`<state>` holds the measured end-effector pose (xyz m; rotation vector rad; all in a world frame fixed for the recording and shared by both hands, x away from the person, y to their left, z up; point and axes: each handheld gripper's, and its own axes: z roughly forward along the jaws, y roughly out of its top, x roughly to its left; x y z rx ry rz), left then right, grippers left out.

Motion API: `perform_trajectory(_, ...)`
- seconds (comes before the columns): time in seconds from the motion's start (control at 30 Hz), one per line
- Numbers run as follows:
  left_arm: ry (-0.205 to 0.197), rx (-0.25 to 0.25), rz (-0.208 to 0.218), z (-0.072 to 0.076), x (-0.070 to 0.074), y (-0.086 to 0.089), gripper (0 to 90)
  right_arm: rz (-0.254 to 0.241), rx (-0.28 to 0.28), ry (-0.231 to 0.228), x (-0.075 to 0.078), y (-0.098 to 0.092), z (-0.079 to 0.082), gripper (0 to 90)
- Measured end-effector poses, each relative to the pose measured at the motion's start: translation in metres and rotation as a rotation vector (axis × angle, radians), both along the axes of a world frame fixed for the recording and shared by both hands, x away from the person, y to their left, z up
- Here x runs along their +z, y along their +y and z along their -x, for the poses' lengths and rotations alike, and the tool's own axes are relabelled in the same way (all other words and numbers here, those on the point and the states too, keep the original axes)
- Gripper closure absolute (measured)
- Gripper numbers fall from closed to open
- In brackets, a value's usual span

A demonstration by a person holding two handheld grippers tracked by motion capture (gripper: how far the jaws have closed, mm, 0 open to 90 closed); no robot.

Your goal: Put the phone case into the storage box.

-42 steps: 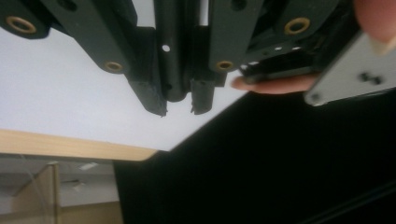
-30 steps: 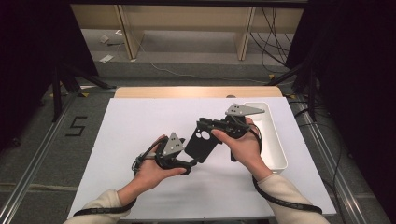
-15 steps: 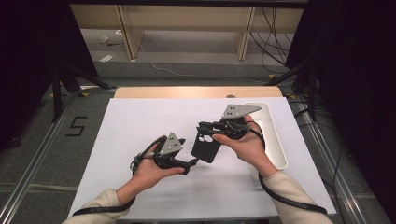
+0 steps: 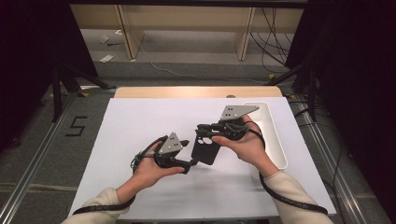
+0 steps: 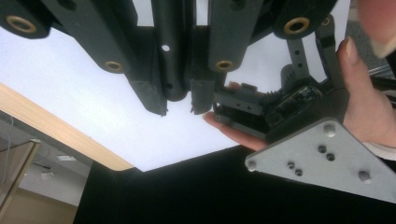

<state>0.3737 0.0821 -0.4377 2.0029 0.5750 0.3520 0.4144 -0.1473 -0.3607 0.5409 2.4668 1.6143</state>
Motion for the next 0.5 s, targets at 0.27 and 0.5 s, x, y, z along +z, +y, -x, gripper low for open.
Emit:
perform_trajectory(0.27, -0.014, -0.029, -0.005, -0.0001, 0.0003, -0.0015, 29.9, 0.011, 0.021, 0.009, -0.0002, 0.0025, 0.0013, 77.8)
perform_trajectory(0.5, -0.009, -0.055, 0.001, -0.0025, -0.0006, -0.0026, 33.4, 0.016, 0.038, 0.011, 0.0011, 0.0040, 0.0027, 77.8)
